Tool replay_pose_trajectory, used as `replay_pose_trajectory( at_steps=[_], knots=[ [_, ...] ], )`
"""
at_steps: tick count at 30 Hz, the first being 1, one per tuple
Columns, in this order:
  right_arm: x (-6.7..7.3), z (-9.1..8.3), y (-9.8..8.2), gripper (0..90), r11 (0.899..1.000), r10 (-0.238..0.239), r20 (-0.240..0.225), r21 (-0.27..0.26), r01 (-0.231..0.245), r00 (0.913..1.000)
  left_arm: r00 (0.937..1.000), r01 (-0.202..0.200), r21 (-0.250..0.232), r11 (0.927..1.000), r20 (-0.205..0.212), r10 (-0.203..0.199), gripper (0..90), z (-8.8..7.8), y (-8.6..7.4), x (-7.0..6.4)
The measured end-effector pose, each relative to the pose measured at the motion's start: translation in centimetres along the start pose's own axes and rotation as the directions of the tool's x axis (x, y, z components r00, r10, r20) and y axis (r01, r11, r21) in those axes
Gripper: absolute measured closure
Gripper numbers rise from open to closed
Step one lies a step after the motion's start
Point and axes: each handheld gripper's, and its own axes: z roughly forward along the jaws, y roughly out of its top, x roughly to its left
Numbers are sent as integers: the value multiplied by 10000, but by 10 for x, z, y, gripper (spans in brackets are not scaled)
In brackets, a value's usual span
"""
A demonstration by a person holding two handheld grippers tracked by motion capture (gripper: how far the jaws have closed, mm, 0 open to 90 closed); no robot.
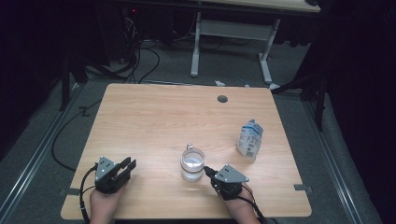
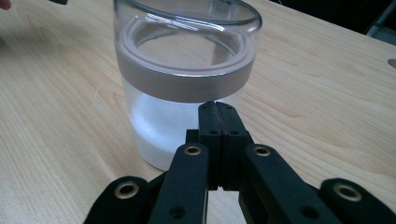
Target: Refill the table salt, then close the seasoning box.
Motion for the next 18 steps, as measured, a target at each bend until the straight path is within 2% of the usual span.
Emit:
replay_pose_trajectory(
  at_steps=[18],
  knots=[
    [10, 2, 2, 899, 9999, -153, -288, -63, 151, 9995, 10000, 3, 14, 10000, 9, -3, 712, -1, -1, 0]
  ],
)
